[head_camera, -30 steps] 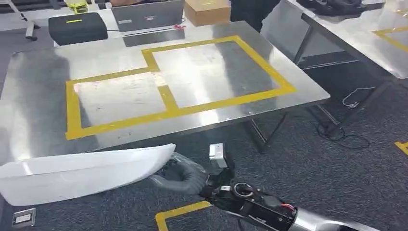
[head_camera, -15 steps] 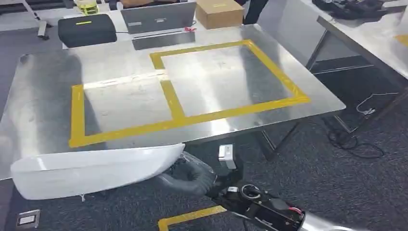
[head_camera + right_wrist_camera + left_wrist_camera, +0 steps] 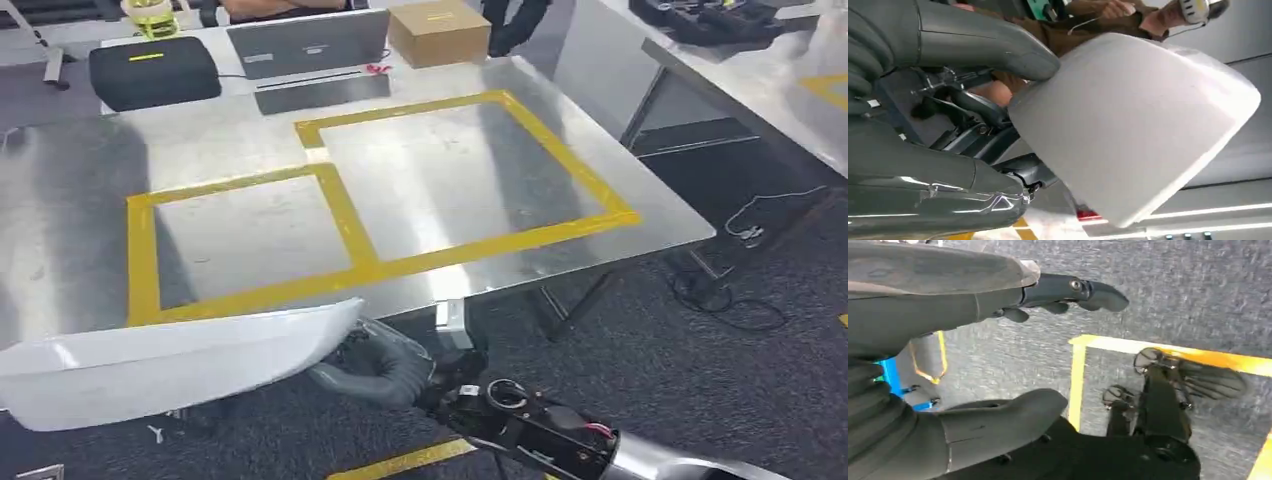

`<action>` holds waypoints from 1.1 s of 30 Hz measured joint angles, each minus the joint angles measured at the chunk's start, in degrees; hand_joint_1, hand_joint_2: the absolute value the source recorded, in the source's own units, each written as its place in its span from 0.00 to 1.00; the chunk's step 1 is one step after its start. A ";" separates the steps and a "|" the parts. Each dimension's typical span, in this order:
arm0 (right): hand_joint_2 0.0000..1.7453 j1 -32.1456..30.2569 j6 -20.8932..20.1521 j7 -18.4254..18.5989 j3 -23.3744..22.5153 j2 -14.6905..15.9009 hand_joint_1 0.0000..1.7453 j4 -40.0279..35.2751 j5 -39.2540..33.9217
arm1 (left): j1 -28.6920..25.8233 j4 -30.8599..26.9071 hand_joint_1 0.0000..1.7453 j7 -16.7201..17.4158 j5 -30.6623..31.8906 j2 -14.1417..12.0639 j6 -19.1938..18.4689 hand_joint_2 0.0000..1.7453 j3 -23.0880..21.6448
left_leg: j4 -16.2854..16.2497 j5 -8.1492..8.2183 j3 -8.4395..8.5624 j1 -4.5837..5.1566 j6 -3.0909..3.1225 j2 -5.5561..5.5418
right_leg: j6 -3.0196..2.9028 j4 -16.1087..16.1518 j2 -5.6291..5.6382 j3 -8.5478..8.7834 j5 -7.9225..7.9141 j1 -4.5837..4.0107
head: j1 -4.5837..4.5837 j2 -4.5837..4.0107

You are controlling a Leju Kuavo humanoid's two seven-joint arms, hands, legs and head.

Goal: Take the parts from the cabinet and place them on the table.

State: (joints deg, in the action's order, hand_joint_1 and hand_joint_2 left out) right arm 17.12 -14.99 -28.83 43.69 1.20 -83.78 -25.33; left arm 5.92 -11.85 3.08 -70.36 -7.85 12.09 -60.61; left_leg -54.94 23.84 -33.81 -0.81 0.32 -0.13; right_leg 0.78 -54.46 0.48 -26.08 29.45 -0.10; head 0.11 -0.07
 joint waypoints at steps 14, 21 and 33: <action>1.00 1.32 2.10 1.62 0.20 0.22 1.00 1.07 1.79 | 0.04 0.00 0.00 -0.61 0.33 0.05 0.11 1.00 0.00 | -0.51 4.91 4.89 0.52 -0.45 -0.27 | -0.70 -1.26 -0.09 -6.98 -5.70 0.02 | -3.13 0.00; 1.00 4.42 2.23 1.81 0.70 -0.57 1.00 2.71 2.01 | 0.32 0.02 0.00 -0.63 0.68 0.02 0.11 1.00 -0.02 | 1.27 4.45 5.82 0.57 -0.06 -0.24 | -0.33 -1.39 0.10 -7.09 -5.24 -0.09 | -1.62 0.00; 1.00 11.58 1.77 1.79 2.47 -5.11 1.00 10.75 2.40 | 0.38 0.02 0.00 -0.50 0.57 0.09 0.22 1.00 -0.02 | 1.56 4.07 5.84 0.61 -0.77 -0.28 | -0.81 -1.38 0.00 -6.98 -5.45 -0.01 | -0.51 0.00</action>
State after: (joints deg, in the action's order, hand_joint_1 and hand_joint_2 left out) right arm 28.71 -13.22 -27.04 46.16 -3.91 -73.03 -22.93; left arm 6.30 -11.82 2.58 -69.79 -7.76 12.31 -60.63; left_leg -53.38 27.91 -27.97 -0.20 -0.44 -0.42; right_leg -0.03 -55.84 0.48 -33.06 24.00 -0.11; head -0.40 -0.07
